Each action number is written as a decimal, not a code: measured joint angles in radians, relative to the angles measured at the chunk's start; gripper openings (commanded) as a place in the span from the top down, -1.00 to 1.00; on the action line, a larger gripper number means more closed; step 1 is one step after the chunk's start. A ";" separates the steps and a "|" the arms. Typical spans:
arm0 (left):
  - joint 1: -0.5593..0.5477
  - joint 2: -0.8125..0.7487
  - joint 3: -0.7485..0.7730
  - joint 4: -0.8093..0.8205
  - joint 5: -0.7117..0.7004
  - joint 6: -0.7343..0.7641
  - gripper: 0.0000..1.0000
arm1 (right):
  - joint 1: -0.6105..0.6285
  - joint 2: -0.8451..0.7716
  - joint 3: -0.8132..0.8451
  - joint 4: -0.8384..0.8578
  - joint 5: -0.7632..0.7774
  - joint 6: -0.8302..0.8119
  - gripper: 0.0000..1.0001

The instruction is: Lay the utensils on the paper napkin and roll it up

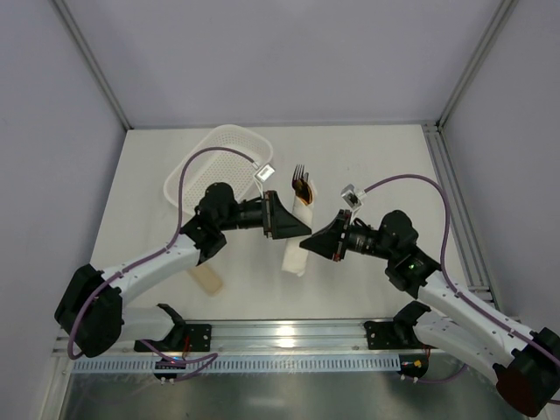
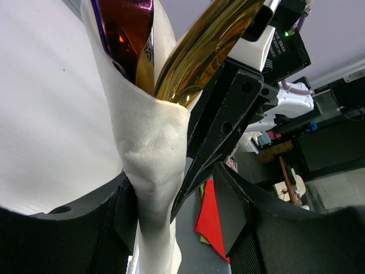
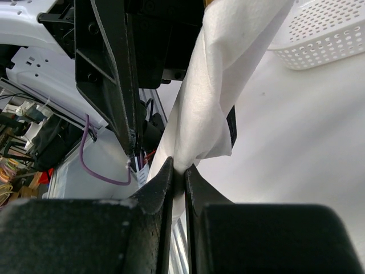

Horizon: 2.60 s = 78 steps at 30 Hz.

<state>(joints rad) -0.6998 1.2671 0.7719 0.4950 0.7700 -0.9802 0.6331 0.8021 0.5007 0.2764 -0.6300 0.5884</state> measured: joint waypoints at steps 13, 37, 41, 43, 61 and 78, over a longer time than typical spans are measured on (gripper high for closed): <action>-0.010 0.018 0.016 -0.054 0.002 0.046 -0.15 | 0.004 -0.013 -0.003 0.020 0.000 0.020 0.92; -0.011 0.021 0.004 0.010 0.028 0.002 0.59 | 0.006 -0.025 -0.019 0.052 0.007 0.039 0.92; -0.011 0.021 0.001 0.022 0.039 -0.006 0.95 | 0.006 -0.025 -0.022 0.053 0.007 0.047 0.92; -0.011 0.021 0.001 0.024 0.039 -0.007 0.99 | 0.006 -0.025 -0.022 0.055 0.007 0.048 0.92; 0.206 0.082 0.132 -0.136 0.020 0.011 1.00 | -0.009 -0.187 0.025 -0.157 0.074 -0.017 -0.35; 0.655 0.692 0.745 -0.521 0.128 0.237 0.99 | -0.010 -0.299 0.103 -0.388 0.122 -0.138 -0.42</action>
<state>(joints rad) -0.0444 1.9594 1.5169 -0.0261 0.8982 -0.7437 0.6235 0.5034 0.6041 -0.1116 -0.5079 0.4503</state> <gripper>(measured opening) 0.160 0.711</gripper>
